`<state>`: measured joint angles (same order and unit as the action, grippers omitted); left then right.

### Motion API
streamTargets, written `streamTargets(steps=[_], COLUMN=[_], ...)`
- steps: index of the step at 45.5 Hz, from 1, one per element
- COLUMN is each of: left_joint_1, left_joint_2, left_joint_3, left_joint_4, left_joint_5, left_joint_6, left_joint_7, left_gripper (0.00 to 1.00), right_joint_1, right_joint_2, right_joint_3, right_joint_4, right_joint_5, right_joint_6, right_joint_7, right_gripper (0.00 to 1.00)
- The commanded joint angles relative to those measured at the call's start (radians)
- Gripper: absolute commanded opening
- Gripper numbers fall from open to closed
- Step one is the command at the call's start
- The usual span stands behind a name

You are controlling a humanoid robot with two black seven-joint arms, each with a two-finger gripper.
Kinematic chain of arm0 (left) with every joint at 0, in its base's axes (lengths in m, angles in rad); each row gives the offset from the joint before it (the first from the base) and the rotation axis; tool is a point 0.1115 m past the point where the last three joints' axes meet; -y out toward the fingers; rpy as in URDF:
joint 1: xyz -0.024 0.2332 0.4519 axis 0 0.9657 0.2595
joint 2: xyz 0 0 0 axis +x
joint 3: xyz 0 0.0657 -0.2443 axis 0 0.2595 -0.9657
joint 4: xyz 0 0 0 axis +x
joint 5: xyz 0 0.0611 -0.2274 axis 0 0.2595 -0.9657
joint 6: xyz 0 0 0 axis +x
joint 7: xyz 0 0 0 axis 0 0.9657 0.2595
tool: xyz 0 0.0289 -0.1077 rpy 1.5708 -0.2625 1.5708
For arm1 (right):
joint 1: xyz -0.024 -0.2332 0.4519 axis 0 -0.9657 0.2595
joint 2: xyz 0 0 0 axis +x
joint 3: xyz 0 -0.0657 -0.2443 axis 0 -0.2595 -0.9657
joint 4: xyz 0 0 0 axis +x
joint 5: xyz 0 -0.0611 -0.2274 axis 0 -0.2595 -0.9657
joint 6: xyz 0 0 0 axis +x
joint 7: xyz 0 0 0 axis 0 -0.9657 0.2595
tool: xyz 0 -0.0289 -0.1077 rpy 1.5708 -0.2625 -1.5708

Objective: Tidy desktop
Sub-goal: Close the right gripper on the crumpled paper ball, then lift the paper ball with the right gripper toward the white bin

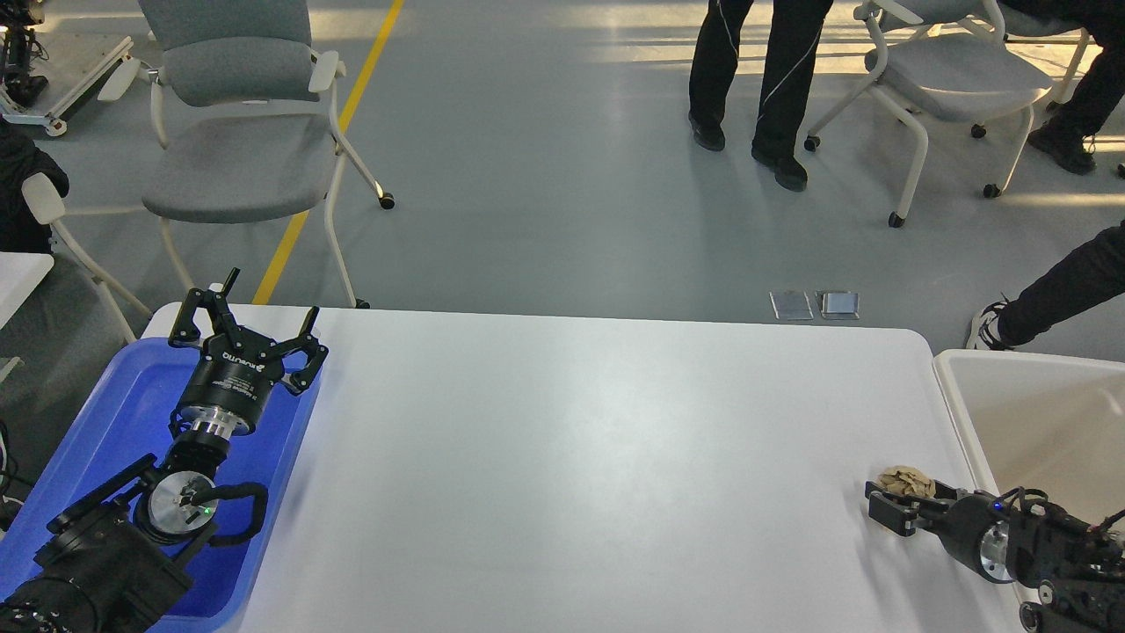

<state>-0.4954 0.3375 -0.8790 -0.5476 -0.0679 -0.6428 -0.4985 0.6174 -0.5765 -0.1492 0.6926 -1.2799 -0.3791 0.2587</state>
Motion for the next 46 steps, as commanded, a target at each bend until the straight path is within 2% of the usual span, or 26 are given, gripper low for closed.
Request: streamTargets(steps=[1,9,33,46], left_joint_1=[0.000,0.000,0.000,0.000], left_joint_2=[0.000,0.000,0.000,0.000], left_joint_3=[0.000,0.000,0.000,0.000], left_joint_4=[0.000,0.000,0.000,0.000], left_joint_5=[0.000,0.000,0.000,0.000], left_joint_6=[0.000,0.000,0.000,0.000], left_joint_7=[0.000,0.000,0.000,0.000], left_gripper=[1.00,1.00,1.00,1.00], right_joint_1=[-0.008,-0.007,0.019,0.145], right_joint_2=[0.015,0.017,0.004,-0.163], right_joint_3=[-0.016,-0.021,-0.021,-0.021], right_joint_4=[-0.015,-0.016,0.033,0.248], right_joint_5=[0.002,0.002,0.077,0.123], right_joint_6=[-0.007,-0.012,0.006,0.042], right_joint_7=[0.002,0.002,0.002,-0.010], right_gripper=[0.26,0.00,0.00,0.00])
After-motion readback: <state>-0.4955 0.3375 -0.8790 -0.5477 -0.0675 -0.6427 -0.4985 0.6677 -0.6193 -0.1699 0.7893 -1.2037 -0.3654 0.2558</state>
